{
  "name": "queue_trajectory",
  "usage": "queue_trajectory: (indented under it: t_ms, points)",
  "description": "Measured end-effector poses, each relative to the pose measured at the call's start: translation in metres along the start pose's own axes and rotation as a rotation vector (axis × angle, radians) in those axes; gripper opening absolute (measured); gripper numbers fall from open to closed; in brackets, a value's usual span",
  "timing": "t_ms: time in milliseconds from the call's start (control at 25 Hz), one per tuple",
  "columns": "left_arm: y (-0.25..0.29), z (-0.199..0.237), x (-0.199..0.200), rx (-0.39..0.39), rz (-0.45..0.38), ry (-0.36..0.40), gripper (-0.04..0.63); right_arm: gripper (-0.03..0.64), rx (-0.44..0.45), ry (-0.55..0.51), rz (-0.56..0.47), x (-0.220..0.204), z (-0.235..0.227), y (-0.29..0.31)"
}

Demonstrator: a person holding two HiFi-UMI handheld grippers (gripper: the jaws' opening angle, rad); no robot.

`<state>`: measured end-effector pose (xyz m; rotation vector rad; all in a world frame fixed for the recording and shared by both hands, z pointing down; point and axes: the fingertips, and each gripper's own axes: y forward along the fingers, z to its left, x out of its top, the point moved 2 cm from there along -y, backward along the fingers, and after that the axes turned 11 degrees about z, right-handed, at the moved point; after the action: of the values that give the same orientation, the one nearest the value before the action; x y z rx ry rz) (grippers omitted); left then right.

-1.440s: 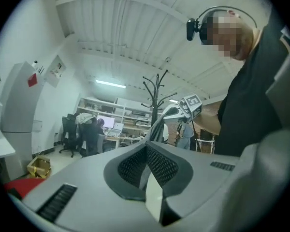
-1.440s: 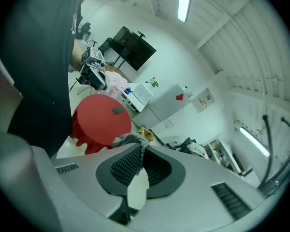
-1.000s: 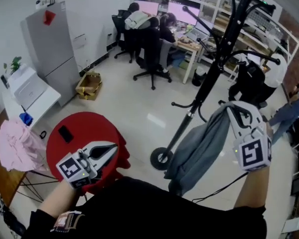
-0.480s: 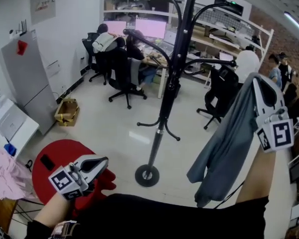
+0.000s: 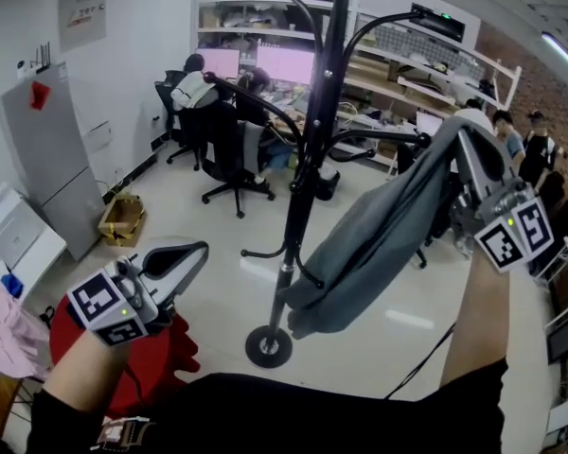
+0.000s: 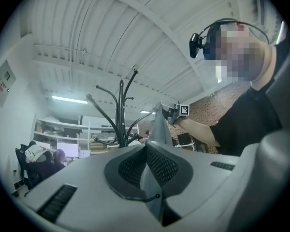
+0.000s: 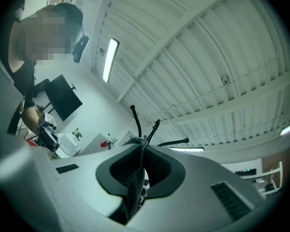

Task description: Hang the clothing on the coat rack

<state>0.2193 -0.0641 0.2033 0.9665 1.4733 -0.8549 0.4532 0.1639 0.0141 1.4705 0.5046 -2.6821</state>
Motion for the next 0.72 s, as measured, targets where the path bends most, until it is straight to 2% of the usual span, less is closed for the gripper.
queue_trajectory:
  t_ms: [120,280,480,720]
  points:
    - [0.018,-0.001,0.021,-0.018,-0.017,0.033,-0.008,0.015,0.059,0.038,-0.037,0.007,-0.004,0.010]
    - [0.030,-0.003,0.026,-0.033,-0.018,0.054,-0.008,0.015,0.101,0.054,-0.042,0.010,-0.009,0.026]
    - [0.029,0.002,0.012,-0.035,-0.026,0.040,-0.008,0.015,0.156,0.051,-0.030,0.011,0.004,0.036]
    - [0.030,0.011,0.017,-0.040,-0.042,0.009,-0.008,0.015,0.168,0.036,0.003,0.012,-0.005,0.019]
